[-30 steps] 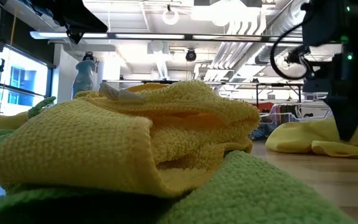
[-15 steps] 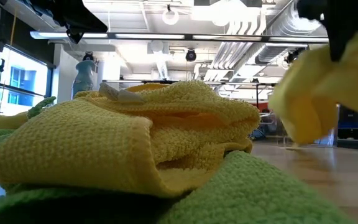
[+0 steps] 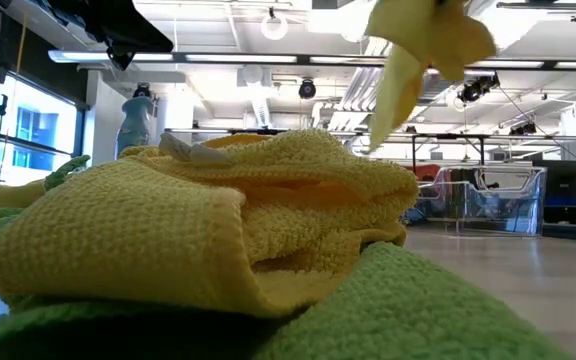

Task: Sort microfiber towel by color & place in baskets
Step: Put the top right yellow microfiber cloth into the left transparent bin

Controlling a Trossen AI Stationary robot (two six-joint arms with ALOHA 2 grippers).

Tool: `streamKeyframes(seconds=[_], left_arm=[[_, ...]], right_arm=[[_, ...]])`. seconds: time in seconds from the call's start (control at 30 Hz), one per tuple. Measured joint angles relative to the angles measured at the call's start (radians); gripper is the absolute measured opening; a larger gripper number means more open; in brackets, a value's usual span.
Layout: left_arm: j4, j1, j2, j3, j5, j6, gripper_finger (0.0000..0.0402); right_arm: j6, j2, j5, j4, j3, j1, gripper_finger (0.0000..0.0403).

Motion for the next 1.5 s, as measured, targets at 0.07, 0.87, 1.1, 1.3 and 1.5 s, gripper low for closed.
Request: streamKeyframes(seconds=[0.07, 0.87, 1.1, 1.3, 1.5], left_arm=[[0.0, 0.0, 0.0, 0.0, 0.0, 0.0, 0.0], [0.0, 0.0, 0.0, 0.0, 0.0, 0.0, 0.0], [0.0, 0.0, 0.0, 0.0, -0.054, -0.003, 0.0], [0.0, 0.0, 0.0, 0.0, -0.059, -0.002, 0.0], [0.0, 0.0, 0.0, 0.0, -0.059, -0.002, 0.0]], right_arm=[[-0.136, 0.037, 0.0, 0.044, 0.057, -0.067, 0.0002], [-0.733, 0.779, -0.414, 0.277, 0.56, -0.646, 0.0], [-0.732, 0.925, -0.492, 0.364, 0.569, -0.668, 0.0003], [-0.681, 1.022, -0.512, 0.423, 0.569, -0.668, 0.0016], [-0.594, 1.077, -0.512, 0.45, 0.569, -0.672, 0.0046]])
